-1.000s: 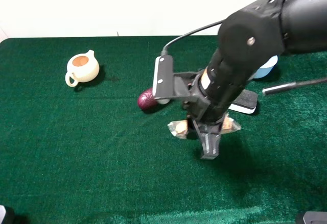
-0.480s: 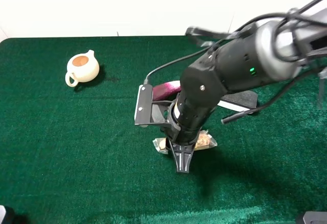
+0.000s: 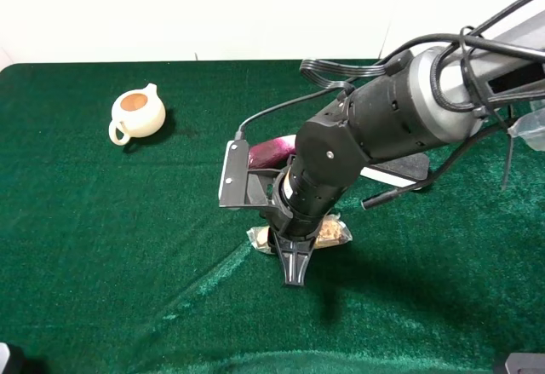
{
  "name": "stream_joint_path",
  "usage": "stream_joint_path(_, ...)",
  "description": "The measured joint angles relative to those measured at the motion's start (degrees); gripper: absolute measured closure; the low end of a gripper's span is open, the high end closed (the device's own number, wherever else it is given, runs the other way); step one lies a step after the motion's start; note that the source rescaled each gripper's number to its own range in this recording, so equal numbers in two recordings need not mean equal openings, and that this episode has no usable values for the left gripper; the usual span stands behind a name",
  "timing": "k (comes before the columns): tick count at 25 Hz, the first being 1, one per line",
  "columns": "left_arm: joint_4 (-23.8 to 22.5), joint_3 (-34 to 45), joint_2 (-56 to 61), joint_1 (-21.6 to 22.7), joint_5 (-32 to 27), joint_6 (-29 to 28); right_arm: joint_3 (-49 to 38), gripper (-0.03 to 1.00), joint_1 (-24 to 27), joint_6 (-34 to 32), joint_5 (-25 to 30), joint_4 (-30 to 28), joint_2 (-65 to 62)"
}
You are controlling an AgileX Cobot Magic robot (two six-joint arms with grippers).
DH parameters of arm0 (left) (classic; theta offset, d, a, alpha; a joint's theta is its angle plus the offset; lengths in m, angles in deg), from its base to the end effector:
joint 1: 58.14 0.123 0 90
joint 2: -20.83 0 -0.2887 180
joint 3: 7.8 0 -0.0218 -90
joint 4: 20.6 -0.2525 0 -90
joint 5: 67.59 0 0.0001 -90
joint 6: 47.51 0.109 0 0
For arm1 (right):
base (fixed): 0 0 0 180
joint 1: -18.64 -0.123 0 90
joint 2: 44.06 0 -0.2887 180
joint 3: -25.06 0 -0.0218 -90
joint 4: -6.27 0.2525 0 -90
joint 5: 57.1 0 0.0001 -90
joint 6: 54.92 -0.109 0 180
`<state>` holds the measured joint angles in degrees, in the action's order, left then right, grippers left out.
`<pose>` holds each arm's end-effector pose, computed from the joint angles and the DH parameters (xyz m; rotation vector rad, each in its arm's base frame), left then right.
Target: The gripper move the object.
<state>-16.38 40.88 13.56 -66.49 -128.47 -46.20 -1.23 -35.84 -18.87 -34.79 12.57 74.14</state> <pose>0.0066 -0.0081 0.2699 0.1756 2.0333 -0.1651 0.1856 0.2678 0.0786 -1.9724 2.1534 0.1312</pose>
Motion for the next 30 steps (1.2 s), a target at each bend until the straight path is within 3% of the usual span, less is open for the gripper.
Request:
stream_joint_path(14,0.0,0.0,0.0,0.0,0.0,0.0,0.04,0.95,0.0,-0.07,1.61,2.13,-0.27)
stream_joint_path(18,0.0,0.0,0.0,0.0,0.0,0.0,-0.01,0.61,0.0,-1.16,4.18,2.65,-1.34)
stream_joint_path(21,0.0,0.0,0.0,0.0,0.0,0.0,-0.06,0.42,0.0,-1.61,5.79,2.78,-2.9)
stream_joint_path(24,0.0,0.0,0.0,0.0,0.0,0.0,-0.06,0.13,0.0,-4.17,7.05,2.37,-4.38)
stream_joint_path(26,0.0,0.0,0.0,0.0,0.0,0.0,-0.06,0.03,0.0,-7.74,7.51,0.78,-5.5)
stream_joint_path(30,0.0,0.0,0.0,0.0,0.0,0.0,-0.06,-0.02,0.0,-14.9,7.63,-3.34,-7.12)
